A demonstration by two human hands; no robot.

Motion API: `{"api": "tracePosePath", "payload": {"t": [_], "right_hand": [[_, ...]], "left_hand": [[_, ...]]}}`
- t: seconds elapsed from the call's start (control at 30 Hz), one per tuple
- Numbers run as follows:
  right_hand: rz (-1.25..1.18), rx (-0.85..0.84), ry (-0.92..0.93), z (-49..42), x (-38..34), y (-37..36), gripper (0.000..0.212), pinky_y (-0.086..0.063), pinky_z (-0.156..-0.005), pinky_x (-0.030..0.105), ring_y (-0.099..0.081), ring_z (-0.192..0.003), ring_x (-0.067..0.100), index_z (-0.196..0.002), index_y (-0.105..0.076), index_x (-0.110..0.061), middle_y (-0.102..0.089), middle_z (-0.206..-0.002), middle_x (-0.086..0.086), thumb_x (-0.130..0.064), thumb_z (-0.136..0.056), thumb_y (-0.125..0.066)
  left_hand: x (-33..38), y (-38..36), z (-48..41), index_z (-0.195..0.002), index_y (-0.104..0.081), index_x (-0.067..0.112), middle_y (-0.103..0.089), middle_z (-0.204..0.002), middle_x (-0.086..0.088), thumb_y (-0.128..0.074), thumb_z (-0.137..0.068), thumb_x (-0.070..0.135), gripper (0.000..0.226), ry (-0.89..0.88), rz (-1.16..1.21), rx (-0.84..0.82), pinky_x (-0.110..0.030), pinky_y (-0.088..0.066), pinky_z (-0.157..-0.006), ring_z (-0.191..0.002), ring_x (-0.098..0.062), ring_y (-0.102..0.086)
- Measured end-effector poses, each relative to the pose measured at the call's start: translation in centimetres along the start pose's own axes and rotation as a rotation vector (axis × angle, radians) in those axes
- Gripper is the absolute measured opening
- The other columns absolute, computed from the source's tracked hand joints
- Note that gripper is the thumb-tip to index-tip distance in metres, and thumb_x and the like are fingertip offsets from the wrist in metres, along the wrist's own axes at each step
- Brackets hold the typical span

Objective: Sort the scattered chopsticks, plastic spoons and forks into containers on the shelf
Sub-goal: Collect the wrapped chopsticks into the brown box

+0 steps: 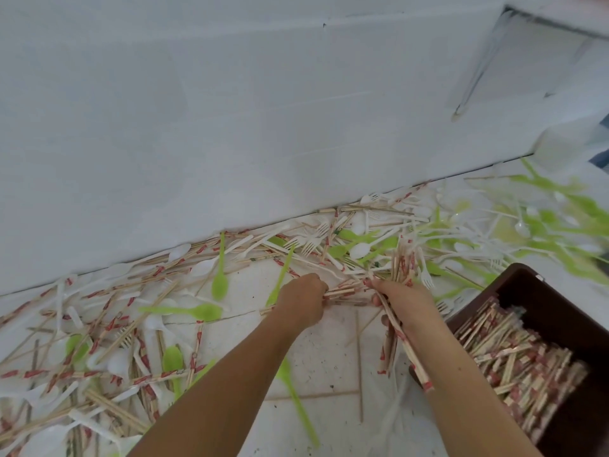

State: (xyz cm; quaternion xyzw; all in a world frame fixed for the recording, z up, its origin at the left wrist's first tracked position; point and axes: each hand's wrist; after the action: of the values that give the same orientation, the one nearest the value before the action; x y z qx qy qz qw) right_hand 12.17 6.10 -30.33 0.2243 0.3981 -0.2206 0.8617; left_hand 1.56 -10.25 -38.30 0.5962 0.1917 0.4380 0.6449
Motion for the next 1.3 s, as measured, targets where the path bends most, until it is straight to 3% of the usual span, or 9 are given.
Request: {"api": "tracePosePath", "payload": {"t": [0.07, 0.2, 0.4, 0.57, 0.73, 1.03, 1.17, 1.23, 1.3], "right_hand": [[0.002, -0.014, 0.007, -0.2, 0.1, -0.1, 0.045, -0.043, -0.063, 0.038, -0.051, -0.056, 0.027, -0.085, -0.078, 0.001, -0.06, -0.068, 0.015, -0.042, -0.069, -0.077], [-0.146, -0.047, -0.035, -0.3, -0.2, -0.2, 0.021, -0.051, -0.05, 0.032, -0.067, -0.053, 0.024, -0.106, -0.069, 0.003, -0.056, -0.058, 0.009, -0.016, -0.1, -0.063], [-0.126, -0.092, 0.012, -0.1, -0.6, -0.1, 0.024, -0.048, -0.051, 0.03, -0.069, -0.053, 0.025, -0.116, -0.066, 0.0, -0.054, -0.055, 0.004, -0.019, -0.103, -0.06], [-0.244, -0.113, -0.032, 0.5, -1.6, -0.2, 0.017, -0.058, -0.053, 0.035, -0.06, -0.042, 0.023, -0.112, -0.063, -0.005, -0.051, -0.055, 0.004, -0.02, -0.105, -0.058], [-0.278, -0.141, -0.029, 0.9, -2.4, 0.0, 0.01, -0.039, -0.042, 0.024, -0.034, -0.037, 0.012, -0.108, -0.061, -0.009, -0.047, -0.056, 0.002, -0.018, -0.104, -0.06], [-0.138, -0.438, -0.225, 1.9, -5.0, 0.6, 0.007, -0.04, -0.036, 0.021, -0.045, -0.042, 0.01, -0.102, -0.055, -0.005, -0.05, -0.062, 0.004, -0.003, -0.096, -0.052], [-0.137, -0.494, -0.167, 4.0, -7.4, 0.5, 0.004, -0.047, -0.039, 0.027, -0.051, -0.048, 0.018, -0.091, -0.05, -0.004, -0.055, -0.067, 0.013, 0.0, -0.093, -0.05], [-0.217, -0.539, -0.119, 5.3, -9.0, 0.4, 0.01, -0.052, -0.044, 0.03, -0.054, -0.05, 0.021, -0.088, -0.05, -0.006, -0.055, -0.069, 0.012, 0.002, -0.094, -0.048], [-0.326, -0.571, -0.058, 6.8, -10.4, 0.3, 0.02, -0.056, -0.053, 0.033, -0.06, -0.056, 0.023, -0.084, -0.05, -0.013, -0.057, -0.072, 0.011, 0.003, -0.095, -0.047]], "left_hand": [[0.0, -0.1, 0.0, -0.108, -0.071, 0.018, -0.055, -0.102, -0.001, -0.065, -0.096, 0.027, 0.016, -0.008, -0.017, 0.0, -0.036, -0.049, -0.072, -0.092, -0.026, -0.06], [-0.4, -0.3, 0.2, -0.107, -0.07, 0.017, -0.053, -0.103, -0.001, -0.067, -0.089, 0.013, 0.019, -0.018, -0.032, -0.026, -0.035, -0.048, -0.067, -0.088, -0.026, -0.06], [0.0, 0.1, 0.6, -0.105, -0.069, 0.021, -0.058, -0.093, -0.001, -0.065, -0.093, 0.019, 0.013, -0.002, -0.086, -0.046, -0.034, -0.047, -0.066, -0.086, -0.025, -0.061], [1.0, 0.9, 1.2, -0.101, -0.056, 0.02, -0.05, -0.094, -0.001, -0.066, -0.084, 0.021, 0.02, 0.007, -0.115, -0.172, -0.033, -0.046, -0.066, -0.082, -0.023, -0.056], [1.1, 2.2, 1.9, -0.111, -0.056, 0.018, -0.054, -0.097, -0.002, -0.062, -0.084, 0.02, 0.028, 0.041, -0.165, -0.263, -0.035, -0.051, -0.072, -0.086, -0.023, -0.058], [-1.5, 11.5, 6.9, -0.089, -0.064, 0.01, -0.064, -0.085, -0.002, -0.054, -0.085, 0.013, 0.011, 0.228, -0.276, -0.375, -0.037, -0.059, -0.079, -0.079, -0.019, -0.064], [-4.1, 15.5, 10.3, -0.078, -0.073, 0.014, -0.068, -0.085, -0.002, -0.053, -0.084, 0.015, 0.021, 0.323, -0.333, -0.419, -0.036, -0.054, -0.073, -0.08, -0.021, -0.065], [-5.6, 16.9, 12.0, -0.075, -0.077, 0.015, -0.069, -0.082, -0.001, -0.051, -0.084, 0.017, 0.027, 0.36, -0.265, -0.379, -0.035, -0.056, -0.078, -0.079, -0.02, -0.067], [-6.8, 18.2, 13.9, -0.077, -0.079, 0.015, -0.069, -0.074, 0.001, -0.056, -0.088, 0.019, 0.026, 0.386, -0.132, -0.326, -0.029, -0.052, -0.071, -0.072, -0.018, -0.065]]}}
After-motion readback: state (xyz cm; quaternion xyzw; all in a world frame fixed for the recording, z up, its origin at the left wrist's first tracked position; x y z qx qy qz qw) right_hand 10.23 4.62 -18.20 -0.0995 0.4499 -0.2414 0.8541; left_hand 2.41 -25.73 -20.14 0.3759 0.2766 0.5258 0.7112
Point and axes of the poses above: each hand's wrist, its own z-axis away from the middle knuckle, its own y-axis out of the back of the hand, x = y × z
